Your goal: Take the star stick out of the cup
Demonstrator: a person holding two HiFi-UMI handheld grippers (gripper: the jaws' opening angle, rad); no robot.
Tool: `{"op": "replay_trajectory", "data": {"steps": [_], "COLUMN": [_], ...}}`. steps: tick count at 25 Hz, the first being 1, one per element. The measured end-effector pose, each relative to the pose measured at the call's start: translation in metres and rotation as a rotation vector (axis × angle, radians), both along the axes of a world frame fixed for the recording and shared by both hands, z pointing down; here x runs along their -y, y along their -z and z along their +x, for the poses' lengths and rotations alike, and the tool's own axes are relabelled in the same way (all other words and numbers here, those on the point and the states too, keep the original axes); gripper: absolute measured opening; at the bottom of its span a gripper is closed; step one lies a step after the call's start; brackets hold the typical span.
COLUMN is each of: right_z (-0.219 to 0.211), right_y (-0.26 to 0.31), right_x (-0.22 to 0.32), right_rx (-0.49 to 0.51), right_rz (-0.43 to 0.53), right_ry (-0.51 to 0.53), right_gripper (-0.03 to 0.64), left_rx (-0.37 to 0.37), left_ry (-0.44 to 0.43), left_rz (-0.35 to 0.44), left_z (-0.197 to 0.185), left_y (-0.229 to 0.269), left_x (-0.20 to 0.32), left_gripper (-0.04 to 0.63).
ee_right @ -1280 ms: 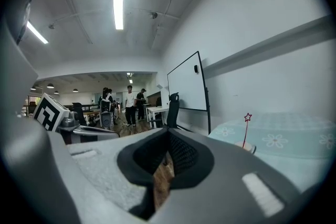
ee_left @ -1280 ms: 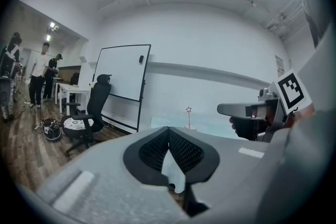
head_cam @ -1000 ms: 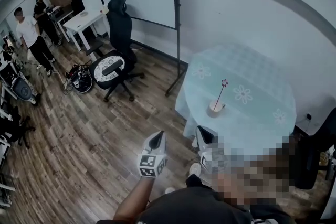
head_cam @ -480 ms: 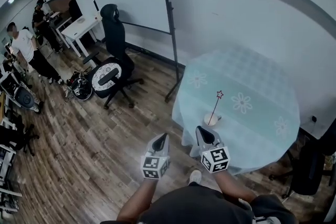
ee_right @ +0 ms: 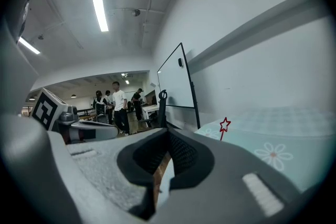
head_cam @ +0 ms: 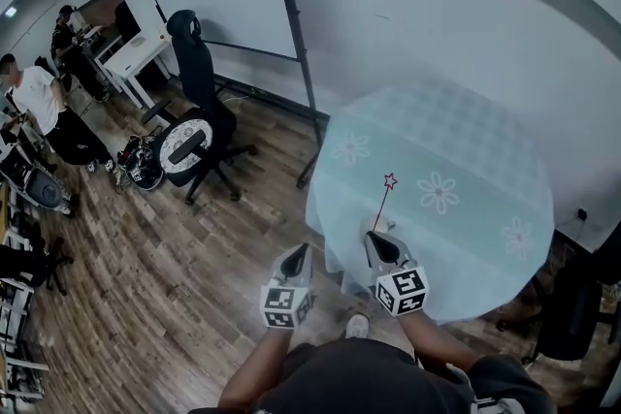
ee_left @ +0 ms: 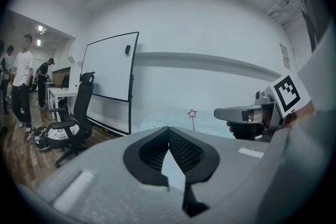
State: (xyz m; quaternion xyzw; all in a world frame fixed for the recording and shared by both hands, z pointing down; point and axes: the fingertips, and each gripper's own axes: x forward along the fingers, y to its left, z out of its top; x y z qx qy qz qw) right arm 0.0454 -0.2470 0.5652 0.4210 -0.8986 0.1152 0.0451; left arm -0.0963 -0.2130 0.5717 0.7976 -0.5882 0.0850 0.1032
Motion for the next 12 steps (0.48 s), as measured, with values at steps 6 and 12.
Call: {"op": "replay_trajectory", "data": {"steps": [6,12], "right_z": [0.015,0.017], "right_y": [-0.011,-0.029], "right_x": [0.018,0.030], "right_rx": [-0.011,-0.036], "right_rz": [-0.019,-0.045], "right_ry": [-0.021,-0.045], "right_gripper": [0.003,0.003], "left_rx": [-0.007,-0.025], "left_ry": [-0.032,-0.064], "left_rz": [-0.005,-0.012], "left_z": [0.021,0.030], "left_y": [-0.005,-0.013], "left_x": [0.017,0.033], "left_gripper": [0.006,0.005]}}
